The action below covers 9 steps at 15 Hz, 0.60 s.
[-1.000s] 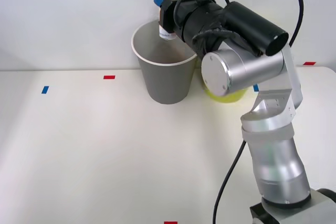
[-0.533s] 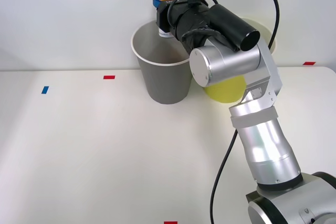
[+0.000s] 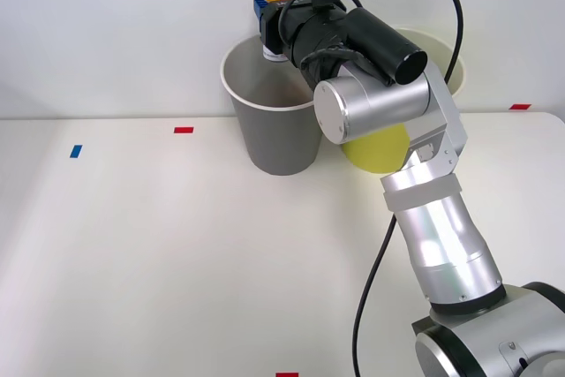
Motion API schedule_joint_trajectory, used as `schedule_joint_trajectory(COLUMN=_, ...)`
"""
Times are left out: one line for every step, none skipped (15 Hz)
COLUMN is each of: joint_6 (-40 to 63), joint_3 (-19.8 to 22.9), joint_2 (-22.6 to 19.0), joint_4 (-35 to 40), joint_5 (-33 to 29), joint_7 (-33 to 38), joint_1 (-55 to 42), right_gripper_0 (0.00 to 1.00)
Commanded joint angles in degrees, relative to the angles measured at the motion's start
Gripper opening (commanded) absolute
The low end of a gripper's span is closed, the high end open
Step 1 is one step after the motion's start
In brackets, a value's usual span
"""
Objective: Put cans in the gray bin, plastic bottles in the light green bin
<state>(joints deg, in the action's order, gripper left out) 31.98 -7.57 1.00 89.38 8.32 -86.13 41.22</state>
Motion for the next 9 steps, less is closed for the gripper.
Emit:
schedule_joint_trajectory(joint_6=0.01, joint_3=-0.34, joint_2=0.0, joint_4=0.09, joint_5=0.03, joint_7=0.52, joint_1=0.0, right_gripper_0=1.0)
schedule_joint_trajectory(joint_6=0.01, joint_3=-0.34, joint_2=0.0, joint_4=0.09, joint_5=0.03, joint_7=0.87, joint_1=0.0, right_gripper_0=1.0)
schedule_joint_trajectory(joint_6=-0.17, joint_3=-0.34, joint_2=0.0, joint_4=0.09, joint_5=0.03, joint_7=1.05, joint_1=-0.17, right_gripper_0=1.0)
schedule_joint_trajectory(joint_6=-2.1, joint_3=-0.34, joint_2=0.0, joint_4=0.09, joint_5=-0.06, joint_7=1.23, joint_1=-1.14, right_gripper_0=1.0)
schedule_joint_trajectory(joint_6=-5.0, joint_3=-0.95, joint_2=0.0, joint_4=0.09, joint_5=-0.06, joint_7=0.87, joint_1=-2.37, right_gripper_0=1.0)
schedule_joint_trajectory(joint_6=-7.64, joint_3=-2.01, joint_2=0.0, joint_4=0.09, joint_5=0.03, joint_7=0.87, joint_1=-3.43, right_gripper_0=1.0)
schedule_joint_trajectory(joint_6=-10.8, joint_3=-3.15, joint_2=0.0, joint_4=0.44, joint_5=0.11, joint_7=0.96, joint_1=-4.74, right_gripper_0=1.0)
schedule_joint_trajectory(joint_6=-11.85, joint_3=-3.5, joint_2=0.0, joint_4=1.58, joint_5=0.38, joint_7=0.7, joint_1=-5.98, right_gripper_0=1.0)
schedule_joint_trajectory(joint_6=-12.03, joint_3=-3.94, joint_2=0.0, joint_4=3.78, joint_5=0.38, joint_7=0.52, joint_1=-7.56, right_gripper_0=1.0)
